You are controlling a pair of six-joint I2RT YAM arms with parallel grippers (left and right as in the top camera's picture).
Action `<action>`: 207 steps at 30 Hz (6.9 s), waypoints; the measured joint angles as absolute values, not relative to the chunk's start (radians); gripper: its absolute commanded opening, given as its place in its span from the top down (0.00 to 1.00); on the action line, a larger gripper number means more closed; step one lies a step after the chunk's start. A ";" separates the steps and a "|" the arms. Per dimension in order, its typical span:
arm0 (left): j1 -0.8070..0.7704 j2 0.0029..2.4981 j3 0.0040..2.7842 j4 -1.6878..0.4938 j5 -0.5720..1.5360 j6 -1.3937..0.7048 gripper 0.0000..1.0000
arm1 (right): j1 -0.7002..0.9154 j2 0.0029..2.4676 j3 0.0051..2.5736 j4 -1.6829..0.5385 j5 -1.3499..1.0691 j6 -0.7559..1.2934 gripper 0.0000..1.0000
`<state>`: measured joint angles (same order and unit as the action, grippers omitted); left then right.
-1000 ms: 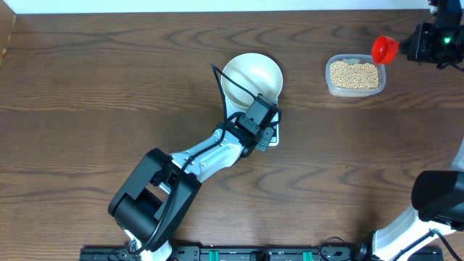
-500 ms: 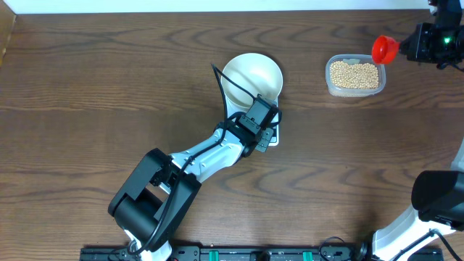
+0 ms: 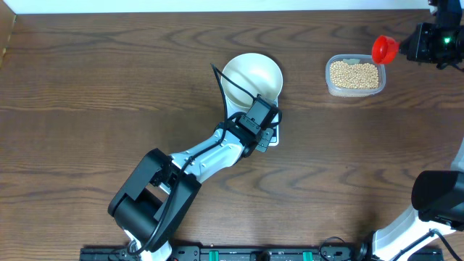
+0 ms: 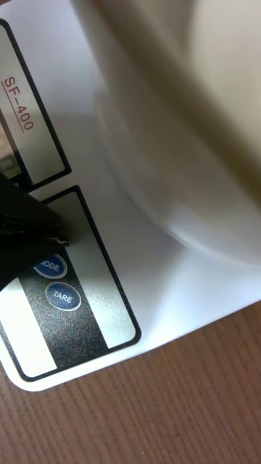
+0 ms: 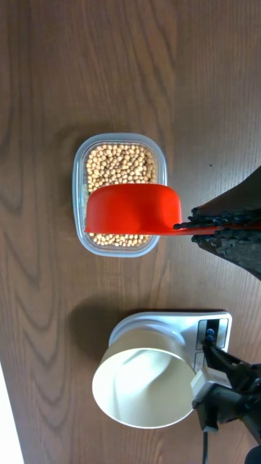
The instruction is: Scoop item into bowl and weigh 50g on scale
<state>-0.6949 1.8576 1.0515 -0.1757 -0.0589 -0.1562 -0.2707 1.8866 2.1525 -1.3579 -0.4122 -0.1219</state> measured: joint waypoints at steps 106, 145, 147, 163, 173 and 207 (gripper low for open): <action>-0.033 1.377 1.078 -0.254 -0.125 -0.018 0.02 | -0.186 1.892 2.152 -1.316 -0.260 -0.051 0.99; -0.033 1.377 1.078 -0.255 -0.125 -0.018 0.02 | -0.075 1.892 1.727 -0.992 0.037 -0.065 0.99; -0.033 1.377 1.078 -0.255 -0.125 -0.018 0.02 | -0.075 1.892 1.721 -0.975 0.053 -0.060 0.99; -0.033 1.377 1.078 -0.255 -0.125 -0.018 0.02 | -0.075 1.892 1.636 -0.872 0.060 -0.036 0.99; -0.033 1.377 1.078 -0.255 -0.125 -0.018 0.01 | -0.075 1.892 1.567 -0.806 -0.016 0.009 0.99; -0.033 1.377 1.078 -0.255 -0.125 -0.018 0.02 | -0.244 1.995 1.542 -0.807 -0.509 0.313 0.99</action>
